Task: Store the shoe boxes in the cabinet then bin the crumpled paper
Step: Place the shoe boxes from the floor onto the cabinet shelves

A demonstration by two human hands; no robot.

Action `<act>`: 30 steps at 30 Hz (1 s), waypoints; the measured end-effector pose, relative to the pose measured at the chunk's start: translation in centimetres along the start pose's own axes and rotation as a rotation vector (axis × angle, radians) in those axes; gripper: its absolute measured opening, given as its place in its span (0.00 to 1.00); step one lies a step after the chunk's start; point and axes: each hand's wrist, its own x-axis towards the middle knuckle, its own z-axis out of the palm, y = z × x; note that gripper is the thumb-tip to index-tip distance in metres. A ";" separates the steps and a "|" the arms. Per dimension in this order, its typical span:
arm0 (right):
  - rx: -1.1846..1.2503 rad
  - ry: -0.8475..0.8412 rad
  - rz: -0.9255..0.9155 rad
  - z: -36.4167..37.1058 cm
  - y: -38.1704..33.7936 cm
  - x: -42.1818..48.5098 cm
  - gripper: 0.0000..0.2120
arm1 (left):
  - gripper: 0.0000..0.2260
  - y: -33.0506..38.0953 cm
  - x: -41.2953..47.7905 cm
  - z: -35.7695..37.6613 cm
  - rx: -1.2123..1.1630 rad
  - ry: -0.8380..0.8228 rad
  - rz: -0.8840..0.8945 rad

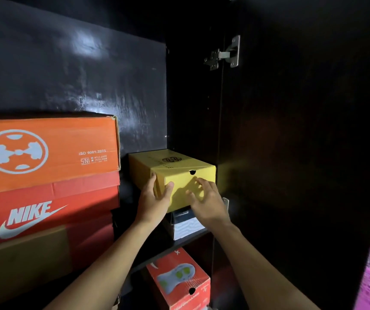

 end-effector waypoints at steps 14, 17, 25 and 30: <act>-0.041 0.091 0.107 -9.6 0.3 -17.2 0.22 | 0.18 7.5 -16.0 -0.9 -0.040 -0.234 -0.001; -0.088 0.121 0.172 -11.5 1.2 -22.8 0.22 | 0.15 7.2 -20.3 -0.2 -0.002 -0.310 0.042; -0.164 0.122 0.429 -13.9 6.9 -37.3 0.21 | 0.13 2.2 -31.8 4.9 0.048 -0.579 0.010; -0.183 0.095 0.564 -13.6 12.6 -46.2 0.22 | 0.15 -3.5 -40.3 7.7 0.066 -0.712 -0.115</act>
